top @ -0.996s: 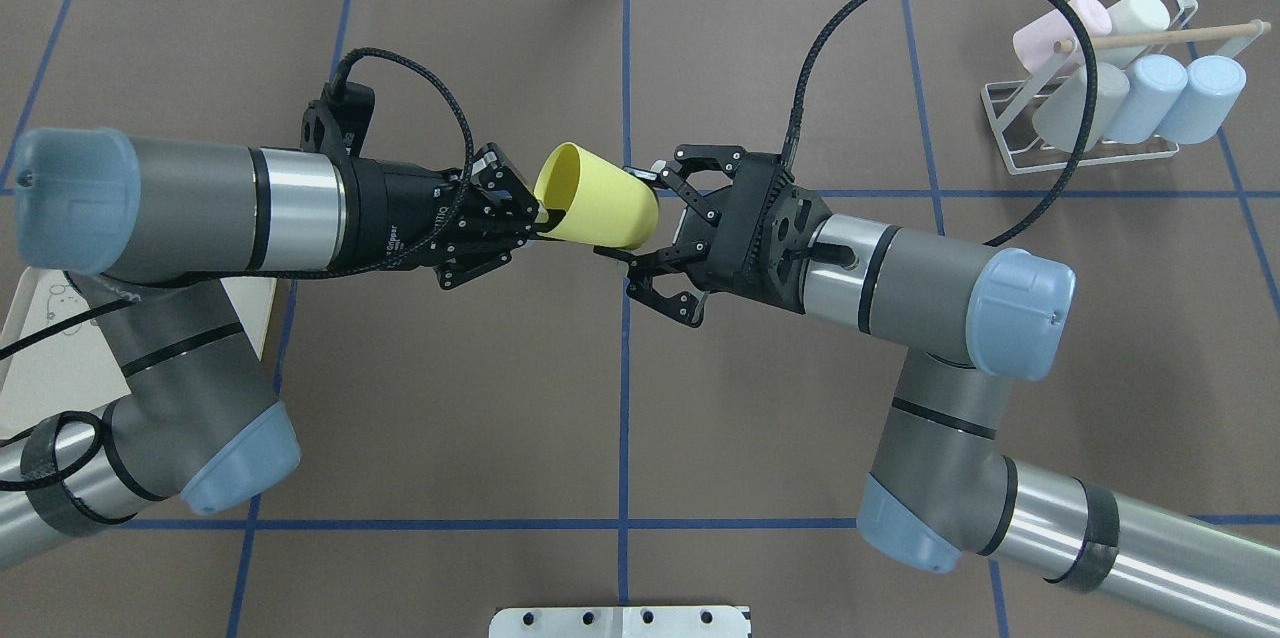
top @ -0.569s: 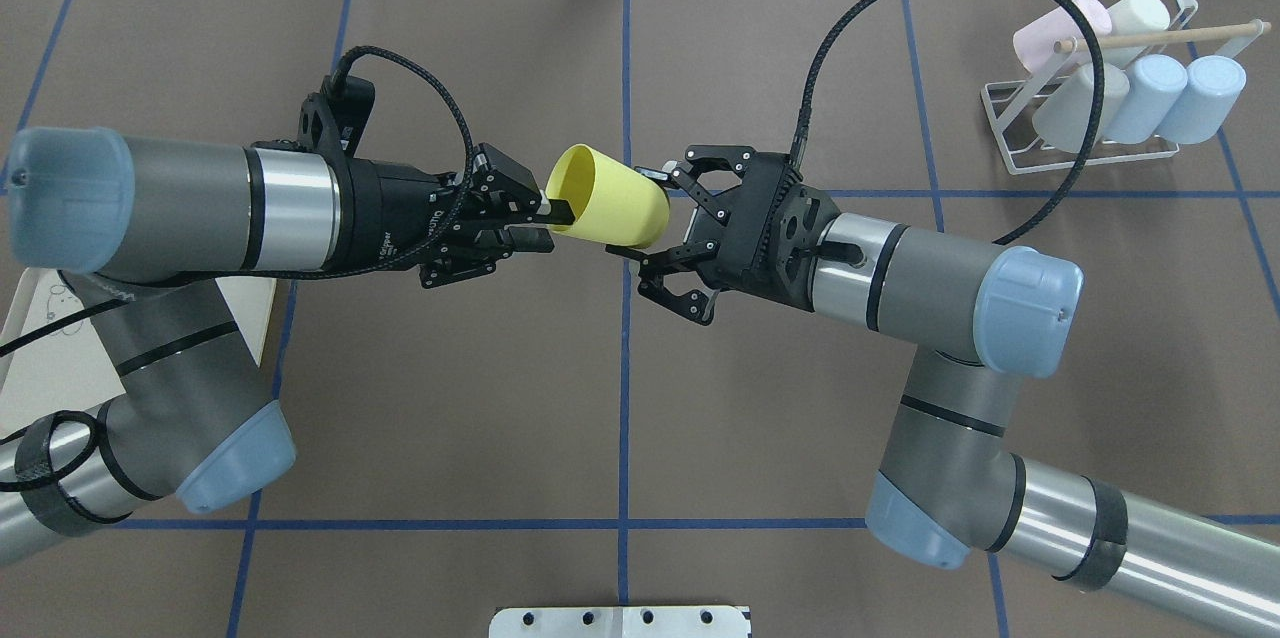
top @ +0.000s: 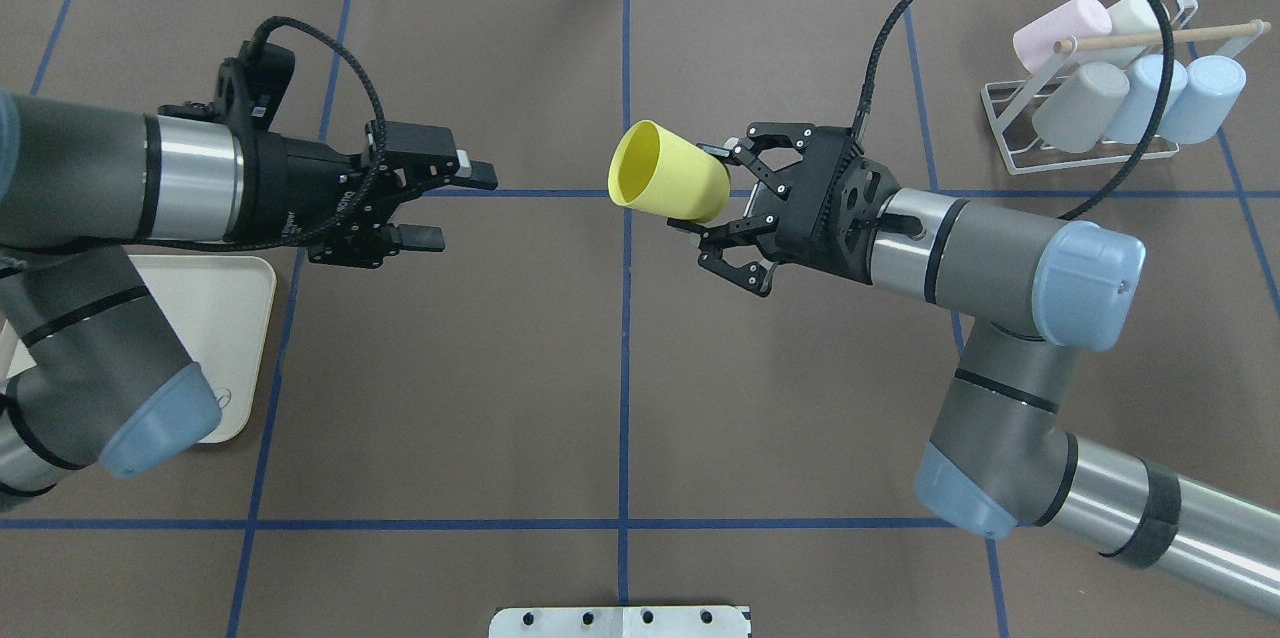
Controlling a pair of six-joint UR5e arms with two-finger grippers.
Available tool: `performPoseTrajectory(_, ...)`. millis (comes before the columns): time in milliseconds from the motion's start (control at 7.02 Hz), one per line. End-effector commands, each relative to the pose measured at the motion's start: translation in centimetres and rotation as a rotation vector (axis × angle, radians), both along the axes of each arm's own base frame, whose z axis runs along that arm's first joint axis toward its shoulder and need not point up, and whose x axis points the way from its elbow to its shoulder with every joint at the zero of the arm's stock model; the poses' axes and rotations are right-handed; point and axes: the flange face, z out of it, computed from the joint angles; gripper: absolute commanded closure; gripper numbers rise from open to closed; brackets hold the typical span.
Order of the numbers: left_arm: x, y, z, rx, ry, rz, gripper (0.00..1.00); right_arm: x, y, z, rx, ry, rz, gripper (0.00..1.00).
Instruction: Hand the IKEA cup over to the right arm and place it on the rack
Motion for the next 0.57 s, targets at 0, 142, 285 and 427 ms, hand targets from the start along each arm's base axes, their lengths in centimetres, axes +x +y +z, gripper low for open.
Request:
performPoseTrajectory(0, -2.8, 0.7, 4.5, 0.106, -0.1, -0.021, 0.0, 3.8, -3.6, 0.8, -0.012, 0.045, 0.012, 1.0)
performPoseTrajectory(142, -4.1, 0.4, 6.8, 0.169, -0.163, -0.038, 0.0, 5.0, -4.4, 3.6, -0.076, 0.096, 0.04, 1.0)
performPoseTrajectory(285, -5.1, 0.5, 9.0, 0.225, -0.219, -0.041, 0.0, 9.0, -7.3, 6.4, -0.139, 0.185, 0.121, 1.0)
performPoseTrajectory(427, -5.3, 0.7, 9.6, 0.224, -0.231, -0.038, 0.0, 13.5, -10.2, 8.4, -0.169, 0.286, 0.201, 1.0)
